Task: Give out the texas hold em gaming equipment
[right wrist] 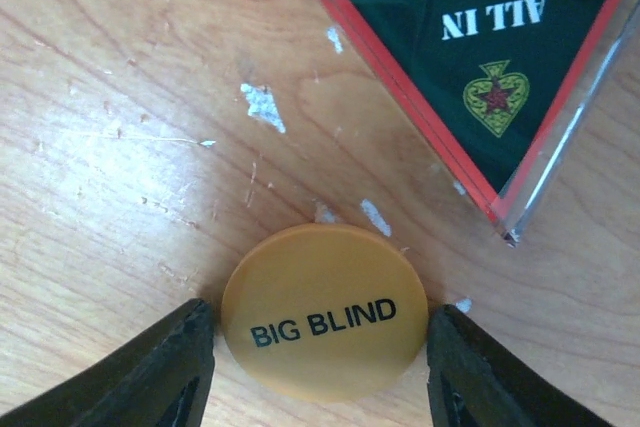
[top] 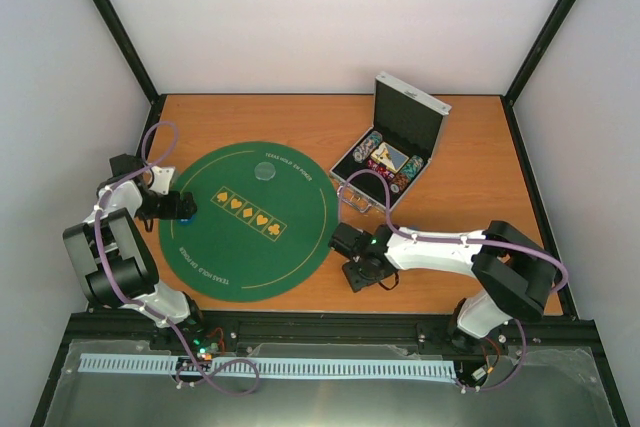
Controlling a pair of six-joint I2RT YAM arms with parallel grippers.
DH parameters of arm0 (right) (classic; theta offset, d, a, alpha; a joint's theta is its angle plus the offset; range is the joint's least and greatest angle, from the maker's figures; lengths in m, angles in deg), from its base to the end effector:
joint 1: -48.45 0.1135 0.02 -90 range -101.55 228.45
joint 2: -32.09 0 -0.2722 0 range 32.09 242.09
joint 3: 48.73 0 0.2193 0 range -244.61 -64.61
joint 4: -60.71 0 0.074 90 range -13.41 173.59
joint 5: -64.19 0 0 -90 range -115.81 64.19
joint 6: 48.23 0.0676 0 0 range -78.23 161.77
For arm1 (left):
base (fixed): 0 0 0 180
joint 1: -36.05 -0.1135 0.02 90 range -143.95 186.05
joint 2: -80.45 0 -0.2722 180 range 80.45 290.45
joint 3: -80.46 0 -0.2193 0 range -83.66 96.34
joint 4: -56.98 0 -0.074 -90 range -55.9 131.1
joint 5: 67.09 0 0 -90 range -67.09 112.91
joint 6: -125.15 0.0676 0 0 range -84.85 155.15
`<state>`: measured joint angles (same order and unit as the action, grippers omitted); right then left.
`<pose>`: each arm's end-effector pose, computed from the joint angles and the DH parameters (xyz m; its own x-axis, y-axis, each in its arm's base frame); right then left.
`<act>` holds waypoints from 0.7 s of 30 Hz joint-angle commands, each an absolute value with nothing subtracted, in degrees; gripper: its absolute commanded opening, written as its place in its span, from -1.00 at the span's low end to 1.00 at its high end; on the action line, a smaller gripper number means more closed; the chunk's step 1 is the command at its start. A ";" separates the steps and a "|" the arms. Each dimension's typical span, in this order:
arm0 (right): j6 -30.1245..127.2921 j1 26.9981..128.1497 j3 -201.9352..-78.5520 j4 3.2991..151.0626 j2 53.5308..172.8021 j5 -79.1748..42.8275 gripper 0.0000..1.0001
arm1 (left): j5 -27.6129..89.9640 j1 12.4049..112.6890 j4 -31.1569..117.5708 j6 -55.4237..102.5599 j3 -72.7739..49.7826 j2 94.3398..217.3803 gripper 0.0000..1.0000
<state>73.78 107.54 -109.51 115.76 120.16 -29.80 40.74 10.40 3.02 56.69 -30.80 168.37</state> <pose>0.1194 0.1903 0.1448 -0.8829 -0.4452 -0.1496 -0.4519 0.8920 0.0122 0.2410 0.0928 0.1811 -0.9244 -0.0561 -0.3774 0.0079 0.9861 -0.1661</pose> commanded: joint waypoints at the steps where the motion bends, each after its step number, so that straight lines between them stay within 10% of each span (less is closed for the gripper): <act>1: 74.90 108.61 -107.94 117.02 122.96 -28.70 0.11 | 41.37 10.35 4.16 57.65 -30.98 168.52 0.99; 21: 68.40 109.09 -117.38 116.94 121.29 -27.11 -0.25 | 41.56 10.34 4.53 57.68 -31.17 167.70 0.99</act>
<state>71.16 108.56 -113.45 118.23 120.57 -28.16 40.74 10.40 3.85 56.71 -31.46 168.37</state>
